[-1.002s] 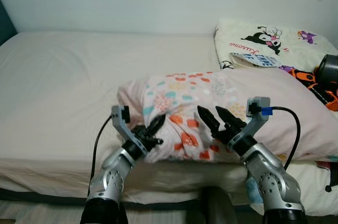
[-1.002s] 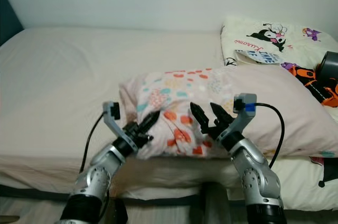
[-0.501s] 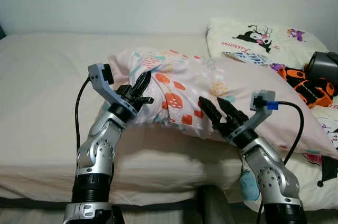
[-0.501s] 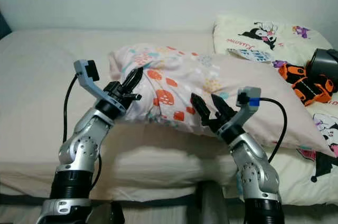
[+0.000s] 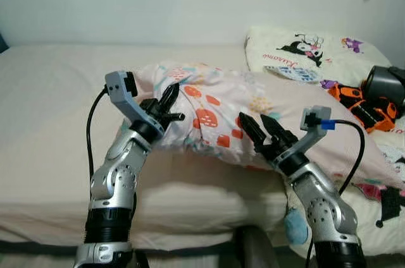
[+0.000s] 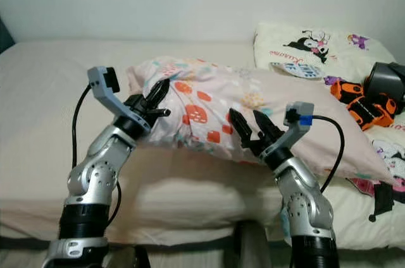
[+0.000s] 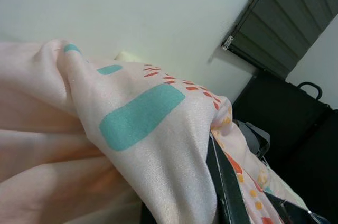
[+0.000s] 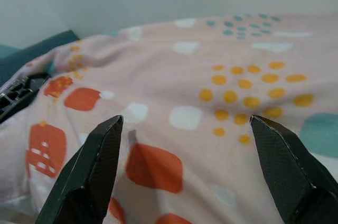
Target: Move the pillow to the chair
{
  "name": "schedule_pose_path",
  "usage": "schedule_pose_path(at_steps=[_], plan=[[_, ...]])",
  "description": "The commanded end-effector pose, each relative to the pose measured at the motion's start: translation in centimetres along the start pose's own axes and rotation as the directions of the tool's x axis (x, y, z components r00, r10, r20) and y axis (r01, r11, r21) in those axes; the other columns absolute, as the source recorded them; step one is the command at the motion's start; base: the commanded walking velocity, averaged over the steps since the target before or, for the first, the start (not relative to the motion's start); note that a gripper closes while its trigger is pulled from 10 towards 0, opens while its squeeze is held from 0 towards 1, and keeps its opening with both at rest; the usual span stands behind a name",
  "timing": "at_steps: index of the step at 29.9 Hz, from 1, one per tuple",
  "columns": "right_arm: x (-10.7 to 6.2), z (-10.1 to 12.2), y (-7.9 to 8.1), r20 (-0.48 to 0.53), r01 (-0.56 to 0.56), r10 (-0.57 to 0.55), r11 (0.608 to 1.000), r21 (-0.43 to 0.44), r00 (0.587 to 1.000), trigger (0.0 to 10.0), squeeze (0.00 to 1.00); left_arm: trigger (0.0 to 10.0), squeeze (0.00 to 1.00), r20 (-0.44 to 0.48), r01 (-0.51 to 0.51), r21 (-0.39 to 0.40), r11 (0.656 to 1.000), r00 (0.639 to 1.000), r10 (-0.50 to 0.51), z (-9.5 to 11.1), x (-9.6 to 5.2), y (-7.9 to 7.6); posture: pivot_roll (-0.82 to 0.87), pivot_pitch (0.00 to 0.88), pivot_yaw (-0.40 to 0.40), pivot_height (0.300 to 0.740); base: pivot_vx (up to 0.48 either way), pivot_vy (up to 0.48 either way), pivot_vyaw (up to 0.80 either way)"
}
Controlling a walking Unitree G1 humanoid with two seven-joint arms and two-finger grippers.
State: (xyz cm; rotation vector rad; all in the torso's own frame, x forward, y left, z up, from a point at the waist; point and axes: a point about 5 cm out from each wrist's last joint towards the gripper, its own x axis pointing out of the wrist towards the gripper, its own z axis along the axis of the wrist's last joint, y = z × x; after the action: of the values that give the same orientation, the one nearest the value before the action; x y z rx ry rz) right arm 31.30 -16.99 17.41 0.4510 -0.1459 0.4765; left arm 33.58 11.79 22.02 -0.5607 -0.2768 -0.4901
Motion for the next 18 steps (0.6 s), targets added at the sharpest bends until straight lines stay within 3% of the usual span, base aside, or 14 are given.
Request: schedule_pose_path(at_steps=[1,8,18], plan=[[0.3,0.5,0.4,0.032,-0.021,0.02,1.0,0.01,0.999,10.0,0.0,10.0,0.0,0.093,0.018,0.043,0.999,0.995,-0.022,2.2,0.4,-0.6,-0.01,0.056,0.015,0.606,0.0,0.0,0.0],[0.6,0.9,0.7,0.046,-0.037,0.037,0.999,0.009,0.998,10.0,0.0,10.0,0.0,0.102,0.02,0.043,0.999,0.994,-0.025,2.3,0.5,-0.8,-0.01,0.051,0.014,0.626,0.0,0.0,0.0],[1.3,2.1,1.7,0.088,-0.088,0.088,0.996,-0.003,0.992,10.0,0.0,10.0,0.0,0.175,-0.008,0.07,0.997,0.985,-0.005,4.3,0.9,-1.0,-0.01,0.043,0.011,0.671,0.0,0.0,0.0]])
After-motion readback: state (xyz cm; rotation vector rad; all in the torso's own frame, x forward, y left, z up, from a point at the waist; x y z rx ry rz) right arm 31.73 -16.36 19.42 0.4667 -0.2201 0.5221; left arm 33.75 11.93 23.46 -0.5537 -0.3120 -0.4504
